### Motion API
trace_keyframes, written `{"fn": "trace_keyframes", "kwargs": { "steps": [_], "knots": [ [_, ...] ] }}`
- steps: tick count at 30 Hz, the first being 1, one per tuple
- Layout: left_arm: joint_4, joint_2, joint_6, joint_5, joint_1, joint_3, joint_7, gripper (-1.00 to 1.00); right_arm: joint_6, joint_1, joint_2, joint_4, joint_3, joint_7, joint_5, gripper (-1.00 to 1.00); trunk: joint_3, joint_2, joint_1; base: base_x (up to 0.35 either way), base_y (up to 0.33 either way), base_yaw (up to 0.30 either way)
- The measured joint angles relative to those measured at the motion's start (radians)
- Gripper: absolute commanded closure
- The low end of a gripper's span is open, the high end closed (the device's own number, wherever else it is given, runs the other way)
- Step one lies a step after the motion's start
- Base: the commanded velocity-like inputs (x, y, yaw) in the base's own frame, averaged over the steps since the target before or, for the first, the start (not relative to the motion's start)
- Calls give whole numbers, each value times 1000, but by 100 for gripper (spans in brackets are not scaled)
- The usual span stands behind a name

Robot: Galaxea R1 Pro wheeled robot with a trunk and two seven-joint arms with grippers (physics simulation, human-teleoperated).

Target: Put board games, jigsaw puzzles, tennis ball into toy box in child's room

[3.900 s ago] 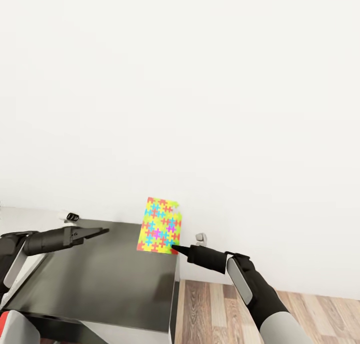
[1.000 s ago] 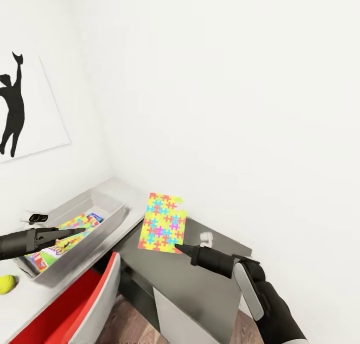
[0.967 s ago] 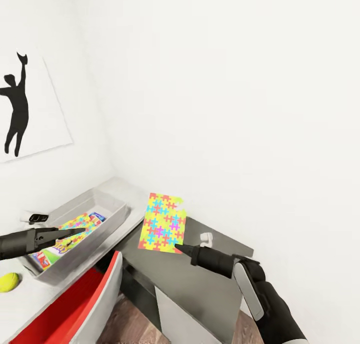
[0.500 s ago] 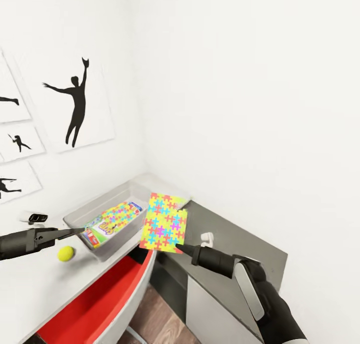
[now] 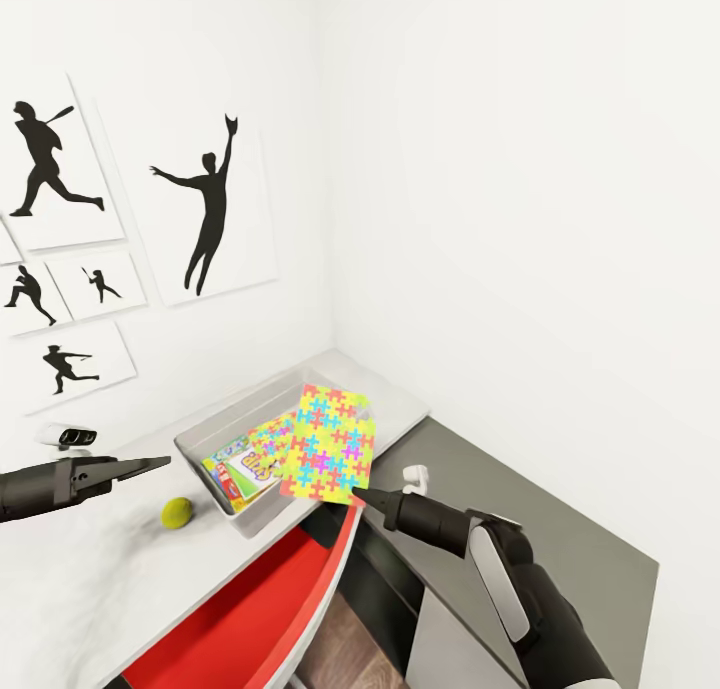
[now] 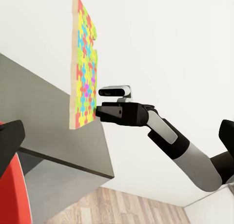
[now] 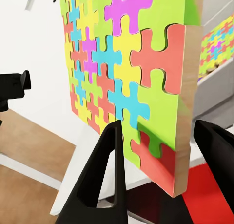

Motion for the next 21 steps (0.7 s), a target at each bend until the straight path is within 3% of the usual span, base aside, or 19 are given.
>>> {"fn": "trace_keyframes", "kwargs": {
  "steps": [11, 21],
  "knots": [
    [0, 0, 0, -2, 0, 0, 0, -100, 4, 0, 1, 1, 0, -2, 1, 100, 0, 0, 0, 59, 126, 4],
    [0, 0, 0, -1, 1, 0, 0, -100, 6, 0, 1, 0, 0, -28, 2, 100, 0, 0, 0, 37, 90, 244]
  ]
}}
